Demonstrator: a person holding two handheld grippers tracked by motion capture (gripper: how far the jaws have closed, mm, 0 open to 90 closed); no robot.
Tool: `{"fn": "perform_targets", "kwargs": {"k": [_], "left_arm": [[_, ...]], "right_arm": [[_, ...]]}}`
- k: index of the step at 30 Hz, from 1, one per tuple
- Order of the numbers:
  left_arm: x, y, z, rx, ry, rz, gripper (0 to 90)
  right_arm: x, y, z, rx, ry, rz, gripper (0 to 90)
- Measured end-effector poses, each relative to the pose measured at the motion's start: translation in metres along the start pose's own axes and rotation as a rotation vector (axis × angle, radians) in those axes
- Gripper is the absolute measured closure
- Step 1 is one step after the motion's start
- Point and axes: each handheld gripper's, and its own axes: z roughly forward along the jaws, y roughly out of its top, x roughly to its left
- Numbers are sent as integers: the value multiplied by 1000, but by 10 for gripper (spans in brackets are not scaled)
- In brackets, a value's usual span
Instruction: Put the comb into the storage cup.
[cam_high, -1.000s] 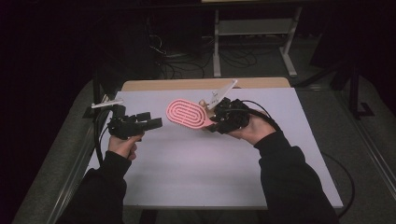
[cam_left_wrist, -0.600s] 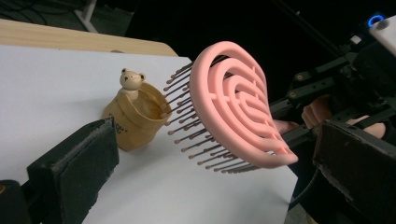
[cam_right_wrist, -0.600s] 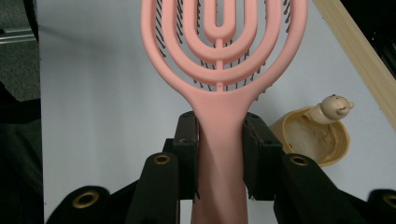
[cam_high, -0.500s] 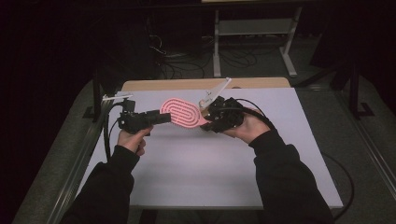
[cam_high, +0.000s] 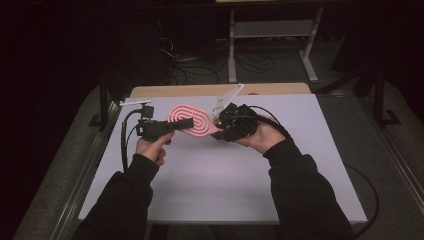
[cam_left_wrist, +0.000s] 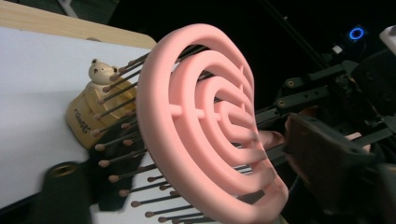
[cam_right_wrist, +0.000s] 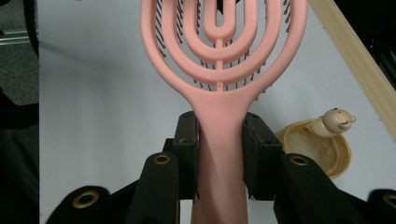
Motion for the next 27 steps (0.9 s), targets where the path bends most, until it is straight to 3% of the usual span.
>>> {"fn": "perform_targets", "kwargs": {"k": [8, 14, 20, 27], "left_arm": [[-1, -2, 3, -27, 17, -31, 370], [-4, -2, 3, -57, -4, -33, 458], [-2, 0, 6, -92, -113, -80, 599], [-3, 0, 11, -95, -120, -70, 613]], "right_arm": [[-1, -1, 0, -2, -9, 6, 681], [-2, -2, 2, 2, -20, 13, 681], [-3, -3, 7, 5, -30, 21, 691], [-5, -7, 9, 8, -31, 40, 693]]}}
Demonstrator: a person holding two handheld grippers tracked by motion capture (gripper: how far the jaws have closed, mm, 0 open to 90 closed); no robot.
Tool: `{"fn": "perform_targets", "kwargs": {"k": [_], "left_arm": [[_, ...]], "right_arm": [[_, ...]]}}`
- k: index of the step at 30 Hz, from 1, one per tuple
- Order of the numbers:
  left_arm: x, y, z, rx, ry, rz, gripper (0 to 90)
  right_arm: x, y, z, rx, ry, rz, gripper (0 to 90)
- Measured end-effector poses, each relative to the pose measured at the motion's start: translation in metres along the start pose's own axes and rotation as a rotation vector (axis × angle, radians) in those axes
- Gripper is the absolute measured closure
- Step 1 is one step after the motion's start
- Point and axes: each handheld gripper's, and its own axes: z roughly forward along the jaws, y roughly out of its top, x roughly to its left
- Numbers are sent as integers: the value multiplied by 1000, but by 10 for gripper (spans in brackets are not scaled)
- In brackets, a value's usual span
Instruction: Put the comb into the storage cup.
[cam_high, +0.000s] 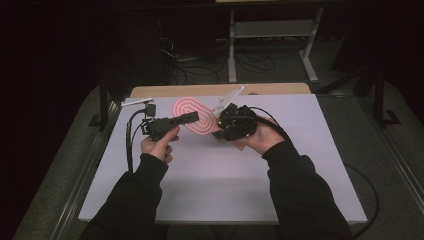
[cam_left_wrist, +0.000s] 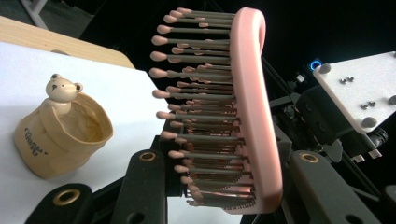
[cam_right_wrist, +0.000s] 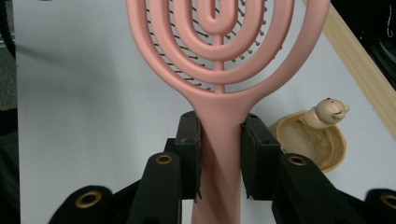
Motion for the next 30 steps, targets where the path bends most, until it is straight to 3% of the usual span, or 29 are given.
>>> {"fn": "perform_targets", "kwargs": {"k": [8, 11, 14, 21, 24, 30], "left_arm": [[-10, 1, 4, 25, 48, 96, 616], [-11, 0, 5, 29, 56, 105, 616], [-11, 2, 4, 33, 51, 113, 616], [-14, 6, 5, 36, 62, 136, 617], [-15, 7, 5, 48, 64, 140, 619], [-15, 9, 4, 39, 62, 144, 619]], "right_arm": [[-2, -3, 5, 10, 9, 28, 680], [-4, -5, 6, 10, 12, 40, 656], [-6, -8, 6, 4, 9, 64, 542], [-12, -15, 3, -37, 10, 99, 414], [-16, -19, 1, -69, 32, 137, 330], [-24, -26, -6, -116, 29, 199, 183]]}}
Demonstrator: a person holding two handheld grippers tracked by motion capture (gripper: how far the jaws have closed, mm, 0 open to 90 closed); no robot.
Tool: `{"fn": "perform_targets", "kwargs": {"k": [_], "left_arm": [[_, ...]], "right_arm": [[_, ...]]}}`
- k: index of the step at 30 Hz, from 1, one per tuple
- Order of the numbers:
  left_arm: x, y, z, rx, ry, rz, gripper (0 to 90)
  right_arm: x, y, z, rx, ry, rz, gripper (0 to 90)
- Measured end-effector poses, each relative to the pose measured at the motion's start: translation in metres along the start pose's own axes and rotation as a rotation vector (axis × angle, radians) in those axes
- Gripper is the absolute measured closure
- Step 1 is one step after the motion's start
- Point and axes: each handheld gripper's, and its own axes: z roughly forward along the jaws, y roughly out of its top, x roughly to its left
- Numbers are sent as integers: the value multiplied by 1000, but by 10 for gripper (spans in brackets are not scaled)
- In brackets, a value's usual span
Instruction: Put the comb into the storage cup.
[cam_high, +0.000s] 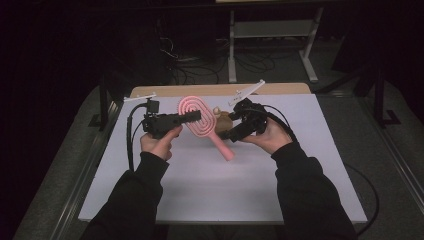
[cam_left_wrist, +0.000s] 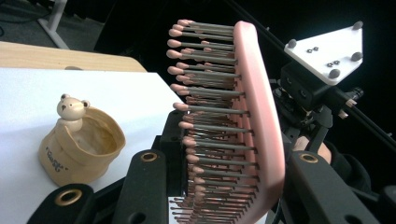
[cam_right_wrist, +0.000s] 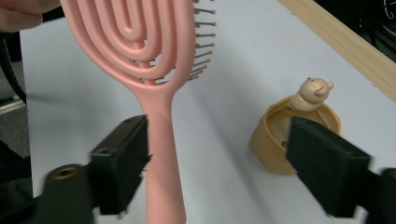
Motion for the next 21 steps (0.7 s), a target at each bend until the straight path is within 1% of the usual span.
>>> {"fn": "perform_targets", "kwargs": {"k": [2, 5, 7, 8, 11, 15, 16, 18, 21], "left_arm": [[1, 1, 0, 0, 0, 3, 619], [-1, 4, -1, -2, 5, 10, 619], [-2, 5, -2, -5, 5, 19, 619], [-2, 6, -2, -7, 5, 18, 619], [-3, 9, -2, -6, 3, 23, 620], [-7, 13, -2, -3, 13, 53, 619], [-8, 14, -3, -2, 16, 60, 619], [-9, 17, -4, -13, 23, 66, 620], [-8, 21, -5, -17, 22, 65, 619]], "right_arm": [[-2, -2, -2, -9, -3, 19, 136], [-5, -5, -5, -22, -3, 32, 103], [-7, -7, -6, -26, 1, 46, 30], [-8, -8, -7, -21, -7, 49, 3], [-9, -11, -7, -24, -10, 62, 0], [-11, -16, -9, -43, -8, 71, 0], [-11, -18, -10, -45, -14, 75, 0], [-13, -21, -11, -48, -18, 81, 0], [-14, -27, -14, -55, -22, 101, 0]]}}
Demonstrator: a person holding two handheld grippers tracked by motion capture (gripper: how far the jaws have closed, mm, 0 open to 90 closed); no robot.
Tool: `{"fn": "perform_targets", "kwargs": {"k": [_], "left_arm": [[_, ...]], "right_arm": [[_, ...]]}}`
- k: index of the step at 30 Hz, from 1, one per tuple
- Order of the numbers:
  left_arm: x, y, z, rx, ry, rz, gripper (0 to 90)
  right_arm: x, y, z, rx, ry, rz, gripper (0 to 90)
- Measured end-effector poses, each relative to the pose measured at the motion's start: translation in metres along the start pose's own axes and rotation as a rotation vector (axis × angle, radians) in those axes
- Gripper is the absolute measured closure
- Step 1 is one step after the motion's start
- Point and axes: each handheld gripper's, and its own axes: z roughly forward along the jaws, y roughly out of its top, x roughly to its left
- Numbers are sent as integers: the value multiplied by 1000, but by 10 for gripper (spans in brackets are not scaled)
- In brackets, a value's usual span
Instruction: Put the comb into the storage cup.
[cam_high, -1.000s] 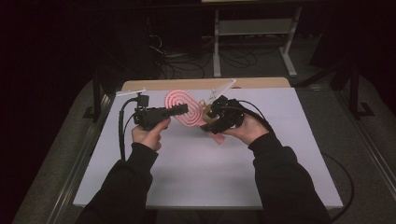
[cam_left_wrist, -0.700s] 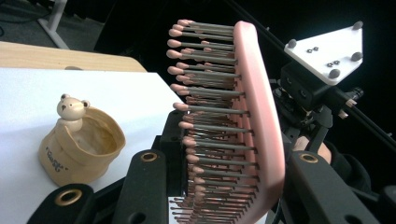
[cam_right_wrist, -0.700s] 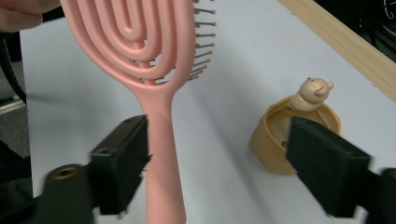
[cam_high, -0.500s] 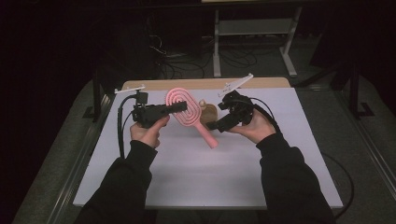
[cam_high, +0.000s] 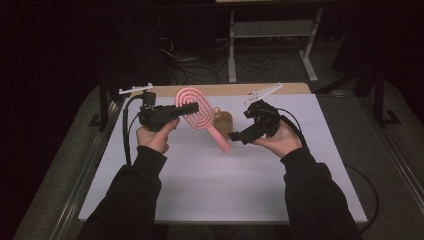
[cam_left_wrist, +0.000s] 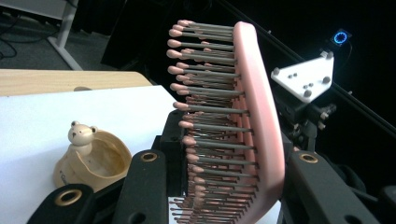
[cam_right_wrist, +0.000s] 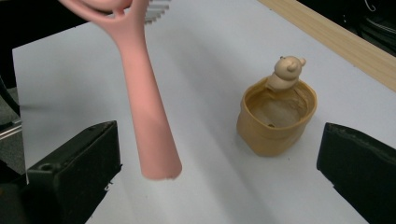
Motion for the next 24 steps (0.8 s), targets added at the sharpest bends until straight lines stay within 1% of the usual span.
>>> {"fn": "perform_targets", "kwargs": {"k": [4, 6, 10, 13, 16, 20, 24], "left_arm": [[-1, 7, 0, 5, 13, 37, 619], [0, 11, 0, 2, 20, 58, 619], [2, 18, 1, -6, 21, 68, 619], [3, 22, 1, -12, 26, 88, 620], [3, 26, 1, -16, 29, 99, 619], [3, 30, 6, -18, 27, 114, 620], [2, 35, 10, -15, 36, 143, 620]], "right_arm": [[-2, -10, -4, -19, -8, 14, 0], [-4, -15, -5, -21, -22, 26, 0], [-8, -27, -9, -44, -26, 49, 0], [-9, -35, -12, -52, -25, 53, 0], [-10, -42, -15, -62, -23, 58, 0], [-12, -51, -17, -74, -22, 66, 0], [-14, -60, -20, -78, -21, 81, 0]]}}
